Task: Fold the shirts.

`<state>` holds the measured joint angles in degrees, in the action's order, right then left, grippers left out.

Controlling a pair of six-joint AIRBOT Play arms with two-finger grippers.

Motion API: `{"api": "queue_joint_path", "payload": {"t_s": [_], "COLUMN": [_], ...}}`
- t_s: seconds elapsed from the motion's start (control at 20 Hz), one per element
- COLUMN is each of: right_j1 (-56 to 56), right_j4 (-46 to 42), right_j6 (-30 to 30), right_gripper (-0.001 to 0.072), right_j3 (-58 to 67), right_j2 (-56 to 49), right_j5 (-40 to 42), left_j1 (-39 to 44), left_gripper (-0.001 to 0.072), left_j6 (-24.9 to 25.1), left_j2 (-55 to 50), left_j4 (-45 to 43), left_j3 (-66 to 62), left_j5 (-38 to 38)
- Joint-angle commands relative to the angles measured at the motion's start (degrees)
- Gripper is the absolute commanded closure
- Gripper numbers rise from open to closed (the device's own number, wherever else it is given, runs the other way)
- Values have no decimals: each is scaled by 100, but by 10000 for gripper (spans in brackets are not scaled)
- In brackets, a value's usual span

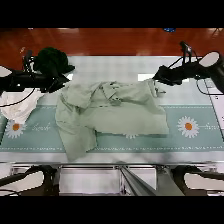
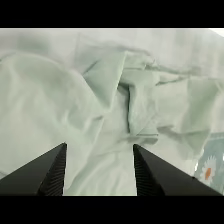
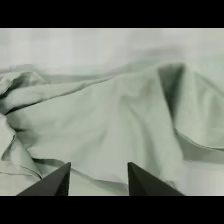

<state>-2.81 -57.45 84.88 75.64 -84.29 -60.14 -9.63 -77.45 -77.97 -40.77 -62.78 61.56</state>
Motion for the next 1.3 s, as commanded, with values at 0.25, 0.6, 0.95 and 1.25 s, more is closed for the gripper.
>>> {"api": "queue_joint_path", "payload": {"t_s": [0.25,0.6,0.95,1.25], "right_j1": [-1902,-2736,-2741,-3716], "right_j4": [-1250,925,898,435], "right_j6": [553,-852,-909,-863], "right_gripper": [297,298,298,298], "right_j3": [-1005,-4210,-4223,-4072], "right_j2": [1213,2769,2957,2957], "right_j5": [-909,-330,-343,-761], "left_j1": [-1720,-2111,-1587,-1134], "left_gripper": [199,199,200,692], "left_j6": [212,372,334,501], "left_j2": [341,339,-59,-203], "left_j4": [-817,-831,-809,-592], "left_j3": [868,2474,2476,2312], "left_j5": [1047,476,343,216]}}
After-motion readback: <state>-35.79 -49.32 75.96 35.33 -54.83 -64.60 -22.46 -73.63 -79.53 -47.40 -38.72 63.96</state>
